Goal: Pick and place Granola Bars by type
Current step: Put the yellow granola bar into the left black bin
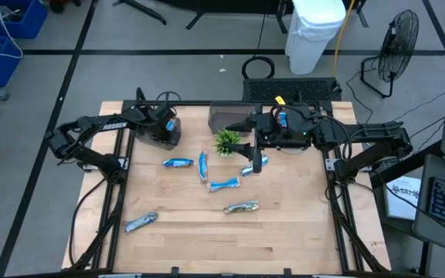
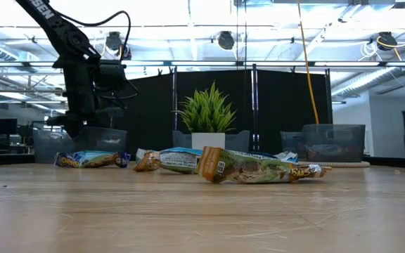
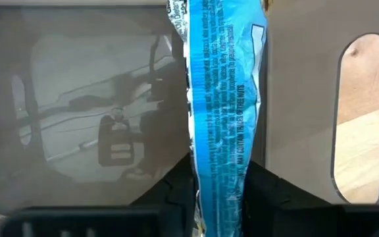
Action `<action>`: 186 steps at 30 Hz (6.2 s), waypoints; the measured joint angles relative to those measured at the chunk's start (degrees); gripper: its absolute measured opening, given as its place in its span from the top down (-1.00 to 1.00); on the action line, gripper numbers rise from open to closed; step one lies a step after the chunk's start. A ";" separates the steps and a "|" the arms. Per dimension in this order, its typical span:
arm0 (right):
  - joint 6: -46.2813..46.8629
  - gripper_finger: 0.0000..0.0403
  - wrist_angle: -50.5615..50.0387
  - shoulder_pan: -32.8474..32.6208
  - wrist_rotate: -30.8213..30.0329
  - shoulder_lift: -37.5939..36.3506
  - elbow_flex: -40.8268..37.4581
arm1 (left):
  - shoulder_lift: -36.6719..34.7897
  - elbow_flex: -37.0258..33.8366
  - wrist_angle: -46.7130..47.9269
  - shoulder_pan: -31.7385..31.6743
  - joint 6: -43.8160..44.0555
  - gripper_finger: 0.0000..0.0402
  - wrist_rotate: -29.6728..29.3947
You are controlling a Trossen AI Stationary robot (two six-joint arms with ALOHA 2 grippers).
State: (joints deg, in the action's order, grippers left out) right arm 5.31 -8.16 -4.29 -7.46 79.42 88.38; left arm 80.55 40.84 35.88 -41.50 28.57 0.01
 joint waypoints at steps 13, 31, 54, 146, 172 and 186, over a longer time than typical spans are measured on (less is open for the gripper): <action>-0.01 -0.18 -0.35 0.02 -0.01 0.00 0.00 | -0.02 0.02 -0.22 0.00 -0.56 0.09 0.12; -0.19 -0.18 -0.35 0.02 -0.01 0.00 0.00 | -10.67 2.87 2.21 0.00 -2.62 -0.46 1.41; -0.04 -0.18 -0.50 0.02 -0.01 -0.01 0.00 | -24.37 41.98 3.24 14.55 -23.17 -0.28 16.60; -6.57 -0.18 -45.27 1.29 -6.00 -2.34 0.00 | 38.45 43.29 -12.32 56.84 -7.84 -0.28 -2.74; -6.35 -0.18 -45.27 1.29 -5.92 -2.32 0.00 | 42.18 43.30 -16.14 57.55 -5.46 0.02 -1.35; -6.36 -0.18 -45.24 1.29 -5.85 -2.32 0.00 | 42.18 43.30 -15.94 57.53 -5.35 0.87 1.57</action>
State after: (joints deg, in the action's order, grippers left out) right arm -1.05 -53.41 -3.01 -13.31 77.10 88.38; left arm 122.74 84.14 19.94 16.03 23.22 1.58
